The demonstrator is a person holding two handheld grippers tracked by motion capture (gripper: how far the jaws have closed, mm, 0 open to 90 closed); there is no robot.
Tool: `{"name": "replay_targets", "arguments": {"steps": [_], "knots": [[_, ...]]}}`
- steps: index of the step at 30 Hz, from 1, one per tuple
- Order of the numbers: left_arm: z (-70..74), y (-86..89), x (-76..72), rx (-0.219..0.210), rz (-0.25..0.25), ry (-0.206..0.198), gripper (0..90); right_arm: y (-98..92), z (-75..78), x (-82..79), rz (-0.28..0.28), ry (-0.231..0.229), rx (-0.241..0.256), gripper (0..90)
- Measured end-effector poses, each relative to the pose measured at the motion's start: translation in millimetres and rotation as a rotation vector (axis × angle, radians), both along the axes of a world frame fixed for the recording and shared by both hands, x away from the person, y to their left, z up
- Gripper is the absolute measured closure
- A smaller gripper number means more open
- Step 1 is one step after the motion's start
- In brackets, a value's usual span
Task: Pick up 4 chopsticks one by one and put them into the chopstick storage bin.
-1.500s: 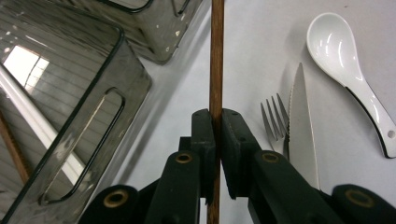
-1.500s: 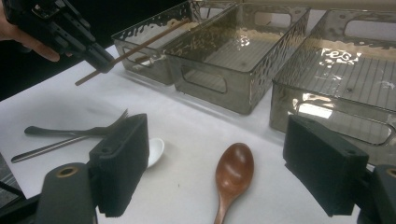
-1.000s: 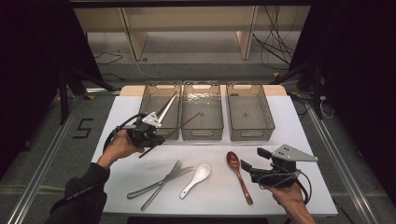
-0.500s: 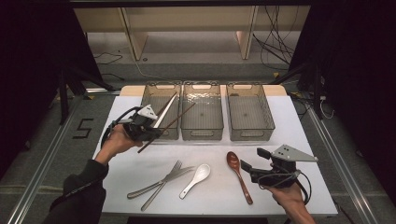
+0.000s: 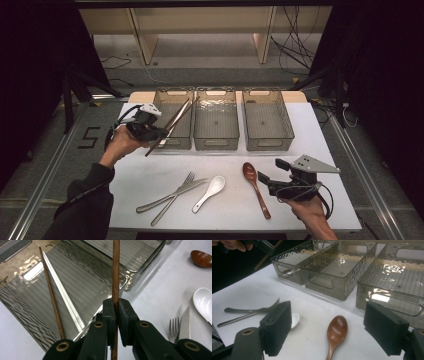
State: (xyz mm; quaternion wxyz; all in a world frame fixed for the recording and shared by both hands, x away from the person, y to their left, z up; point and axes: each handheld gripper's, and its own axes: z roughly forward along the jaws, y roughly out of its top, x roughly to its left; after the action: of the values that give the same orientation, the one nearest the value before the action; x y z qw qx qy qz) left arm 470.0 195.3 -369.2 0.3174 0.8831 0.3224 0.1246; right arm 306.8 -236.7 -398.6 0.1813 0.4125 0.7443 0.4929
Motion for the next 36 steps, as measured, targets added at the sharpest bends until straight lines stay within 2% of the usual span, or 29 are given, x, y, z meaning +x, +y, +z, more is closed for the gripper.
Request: {"name": "replay_targets", "arguments": {"steps": [5, 12, 15, 19, 28, 36], "knots": [[7.0, 0.1, 9.4, -0.008, 0.028, -0.011, 83.7, -0.2, 0.0, -0.1, 0.0, -0.001, 0.0, 23.6], [14.7, 0.7, 25.2, 0.004, 0.063, -0.031, 83.7, -0.3, 0.2, -0.2, 0.002, 0.0, 0.003, 23.6], [17.5, 1.3, 31.9, 0.023, 0.07, -0.037, 83.7, -0.5, 0.1, 0.0, 0.002, 0.001, 0.005, 23.6], [19.6, 2.5, 39.8, 0.013, 0.092, -0.055, 83.6, -0.5, -0.1, 0.3, 0.002, 0.002, 0.007, 23.6], [17.2, 1.3, 54.8, -0.026, 0.132, -0.091, 83.5, -0.5, 0.0, 0.2, 0.004, 0.002, 0.008, 23.6], [5.1, -1.0, 64.8, -0.022, 0.16, -0.101, 83.4, -0.9, 0.0, 0.3, 0.005, 0.001, 0.009, 23.6]]}}
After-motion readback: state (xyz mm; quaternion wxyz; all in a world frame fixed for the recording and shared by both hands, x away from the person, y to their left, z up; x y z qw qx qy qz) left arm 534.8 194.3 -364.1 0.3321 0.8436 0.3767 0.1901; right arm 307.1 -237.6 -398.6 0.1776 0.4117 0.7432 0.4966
